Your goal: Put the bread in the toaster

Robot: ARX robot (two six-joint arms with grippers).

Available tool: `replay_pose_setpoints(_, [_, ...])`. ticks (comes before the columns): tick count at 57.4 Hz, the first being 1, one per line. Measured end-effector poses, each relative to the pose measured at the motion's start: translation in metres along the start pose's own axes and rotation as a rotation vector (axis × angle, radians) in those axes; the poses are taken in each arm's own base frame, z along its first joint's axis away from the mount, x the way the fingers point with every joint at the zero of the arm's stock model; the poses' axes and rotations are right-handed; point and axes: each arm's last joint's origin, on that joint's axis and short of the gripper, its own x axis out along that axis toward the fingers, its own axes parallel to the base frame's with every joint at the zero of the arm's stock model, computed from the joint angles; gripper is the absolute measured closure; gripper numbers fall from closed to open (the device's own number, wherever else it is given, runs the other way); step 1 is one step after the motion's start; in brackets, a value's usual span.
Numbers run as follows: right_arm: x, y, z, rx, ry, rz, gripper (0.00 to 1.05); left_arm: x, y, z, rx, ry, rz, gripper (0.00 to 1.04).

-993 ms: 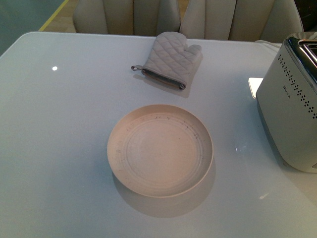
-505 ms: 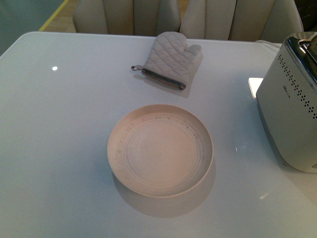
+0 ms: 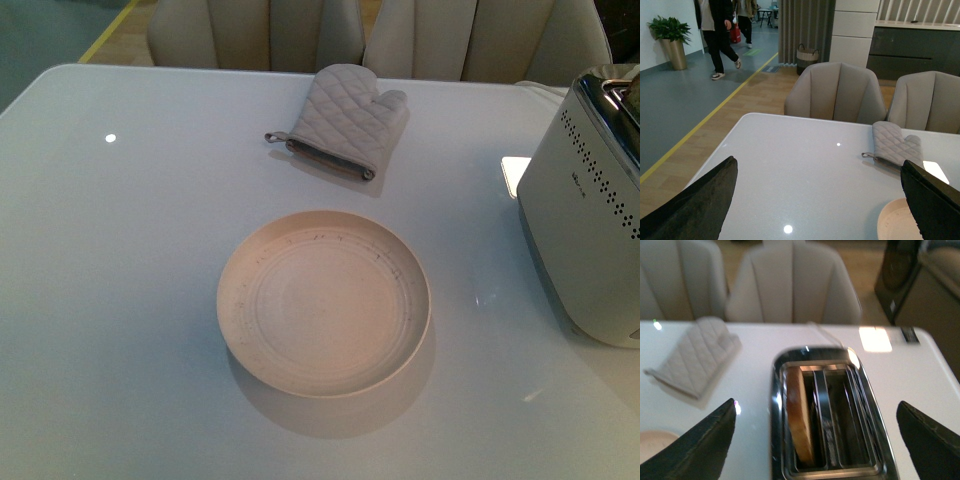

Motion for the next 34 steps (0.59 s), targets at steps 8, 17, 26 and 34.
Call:
replay_pose_setpoints(8, [-0.032, 0.004, -0.022, 0.011, -0.16, 0.035, 0.48, 0.0, 0.0, 0.0, 0.0, 0.0, 0.0, 0.07])
replay_pose_setpoints(17, [-0.045, 0.004, -0.04, 0.012, -0.148, 0.038, 0.78, 0.0, 0.0, 0.0, 0.0, 0.0, 0.0, 0.07])
replay_pose_setpoints(26, [-0.055, 0.003, -0.049, 0.015, -0.154, 0.038, 1.03, 0.0, 0.0, 0.0, 0.0, 0.0, 0.0, 0.07])
replay_pose_setpoints(34, [-0.064, 0.003, -0.058, 0.016, -0.15, 0.038, 1.03, 0.0, 0.0, 0.0, 0.0, 0.0, 0.0, 0.07])
